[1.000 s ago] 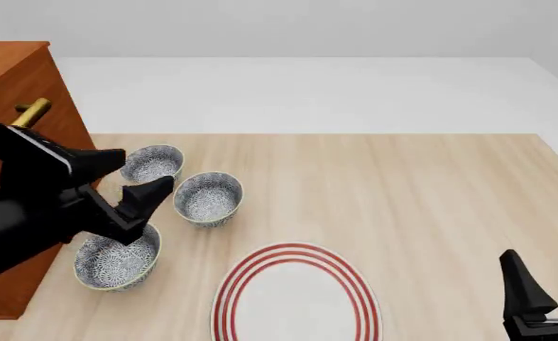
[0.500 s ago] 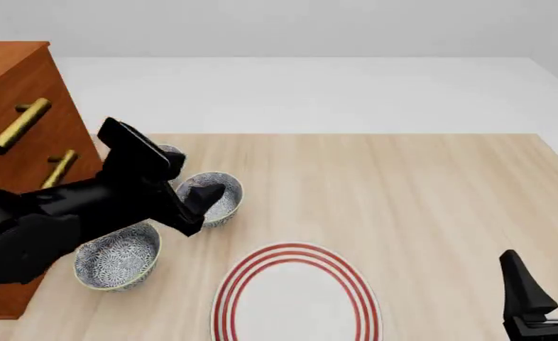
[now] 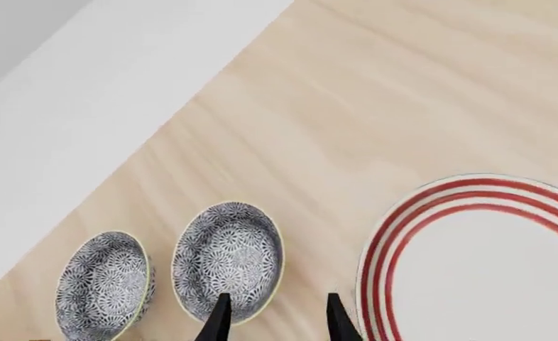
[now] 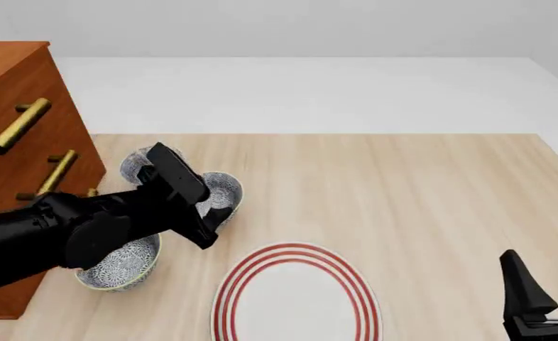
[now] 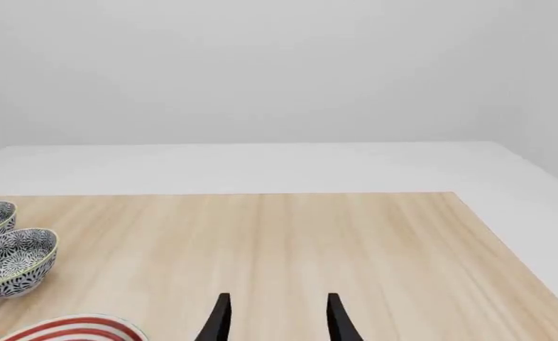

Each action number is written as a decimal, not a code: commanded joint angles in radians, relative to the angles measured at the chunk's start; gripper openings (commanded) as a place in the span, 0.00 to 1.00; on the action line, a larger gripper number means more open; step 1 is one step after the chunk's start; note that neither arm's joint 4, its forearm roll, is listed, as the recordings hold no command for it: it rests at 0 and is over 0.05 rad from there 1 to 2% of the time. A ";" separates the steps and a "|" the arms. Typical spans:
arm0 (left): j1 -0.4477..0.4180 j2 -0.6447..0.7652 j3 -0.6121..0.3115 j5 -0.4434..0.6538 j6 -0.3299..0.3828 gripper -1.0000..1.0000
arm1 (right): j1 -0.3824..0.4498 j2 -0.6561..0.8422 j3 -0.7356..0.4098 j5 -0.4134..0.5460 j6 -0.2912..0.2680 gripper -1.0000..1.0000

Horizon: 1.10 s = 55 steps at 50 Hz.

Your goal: Pick up the bowl and put it in the middle on the plate.

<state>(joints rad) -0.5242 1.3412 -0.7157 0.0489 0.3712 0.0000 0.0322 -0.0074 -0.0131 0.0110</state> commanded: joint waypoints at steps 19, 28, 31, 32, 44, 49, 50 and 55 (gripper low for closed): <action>0.063 0.201 0.023 -0.155 0.221 1.00 | 0.000 -0.009 -0.002 0.011 0.000 1.00; 0.076 0.286 0.037 -0.243 0.306 1.00 | 0.001 0.003 0.001 -0.005 -0.001 1.00; 0.083 0.306 0.039 -0.261 0.316 1.00 | 0.000 0.007 0.001 -0.008 0.000 1.00; 0.080 0.311 0.036 -0.259 0.316 1.00 | 0.001 0.006 0.000 -0.005 0.000 1.00; 0.093 0.393 0.027 -0.291 0.351 1.00 | 0.000 -0.001 0.000 0.002 0.000 1.00; 0.098 0.407 0.018 -0.286 0.345 1.00 | 0.001 0.000 0.001 -0.002 0.000 1.00; 0.105 0.419 0.012 -0.288 0.343 1.00 | 0.001 0.000 0.001 -0.001 0.000 1.00; 0.103 0.432 0.005 -0.281 0.334 1.00 | 0.001 -0.002 0.000 0.001 -0.001 1.00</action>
<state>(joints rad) -0.4296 1.7290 -0.6966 -0.2264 0.7038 0.0006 0.0323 -0.0066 -0.0141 0.0107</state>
